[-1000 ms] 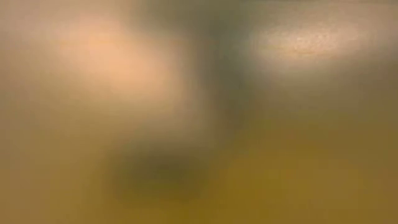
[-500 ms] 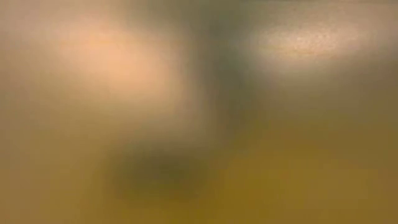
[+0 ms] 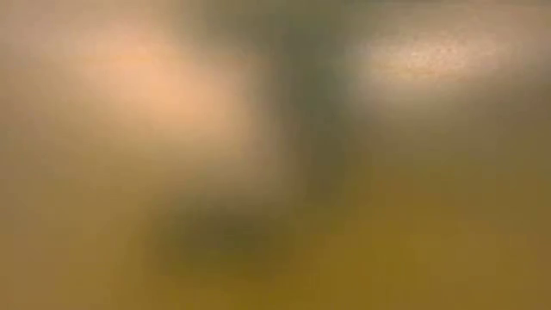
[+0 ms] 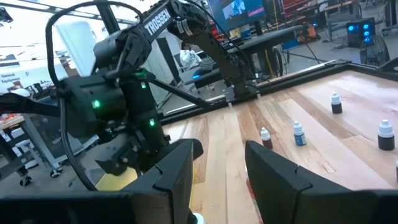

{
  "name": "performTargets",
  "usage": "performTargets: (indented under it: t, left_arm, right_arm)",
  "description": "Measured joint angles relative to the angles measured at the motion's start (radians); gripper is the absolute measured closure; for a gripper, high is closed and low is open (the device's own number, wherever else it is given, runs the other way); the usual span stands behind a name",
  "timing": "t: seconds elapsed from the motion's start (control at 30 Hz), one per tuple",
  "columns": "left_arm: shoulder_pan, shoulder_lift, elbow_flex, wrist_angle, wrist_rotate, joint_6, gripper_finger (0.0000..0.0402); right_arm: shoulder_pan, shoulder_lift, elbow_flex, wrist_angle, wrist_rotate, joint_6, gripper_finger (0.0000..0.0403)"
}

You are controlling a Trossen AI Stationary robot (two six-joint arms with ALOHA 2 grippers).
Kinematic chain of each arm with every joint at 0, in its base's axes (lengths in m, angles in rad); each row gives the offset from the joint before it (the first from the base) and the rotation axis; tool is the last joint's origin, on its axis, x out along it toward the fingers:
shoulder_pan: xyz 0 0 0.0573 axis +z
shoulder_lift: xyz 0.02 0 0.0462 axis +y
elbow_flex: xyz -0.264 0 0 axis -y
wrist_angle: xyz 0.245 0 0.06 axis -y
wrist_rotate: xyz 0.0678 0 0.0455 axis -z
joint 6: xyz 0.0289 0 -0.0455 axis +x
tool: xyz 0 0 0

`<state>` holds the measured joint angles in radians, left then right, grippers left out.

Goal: Pick & Place food coloring
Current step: Put the small green food coloring bottle in the yellow bin

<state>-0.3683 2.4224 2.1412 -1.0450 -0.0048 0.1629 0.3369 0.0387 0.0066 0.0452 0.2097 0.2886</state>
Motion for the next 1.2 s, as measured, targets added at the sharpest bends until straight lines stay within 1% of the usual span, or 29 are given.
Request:
performTargets:
  t: [0.13,0.4,0.63,0.87,1.03,1.1,1.2]
  left_arm:
    - [-0.003,0.000,-0.003,0.032,-0.002,-0.025,0.0305]
    - [-0.004,0.000,-0.004,0.023,-0.006,-0.026,0.0267]
    - [-0.005,0.000,-0.001,0.021,-0.009,-0.014,0.0264]
    - [-0.018,0.001,0.099,0.000,-0.001,-0.038,0.0264]
    - [-0.026,0.001,0.215,-0.049,0.000,-0.072,0.0265]
    - [-0.026,-0.014,0.208,-0.052,-0.001,-0.083,0.0265]
    - [-0.026,-0.031,0.206,-0.073,-0.037,-0.129,0.0265]
  right_arm:
    - [0.000,0.000,0.000,0.000,0.000,0.000,0.0264]
    - [0.000,0.000,0.000,0.000,0.000,0.000,0.0265]
    - [0.000,0.000,0.000,0.000,0.000,0.000,0.0265]
    - [0.000,0.000,0.000,0.000,0.000,0.000,0.0266]
    - [0.000,0.000,0.000,0.000,0.000,0.000,0.0265]
    - [0.000,0.000,0.000,0.000,0.000,0.000,0.0264]
    - [0.000,0.000,0.000,0.000,0.000,0.000,0.0265]
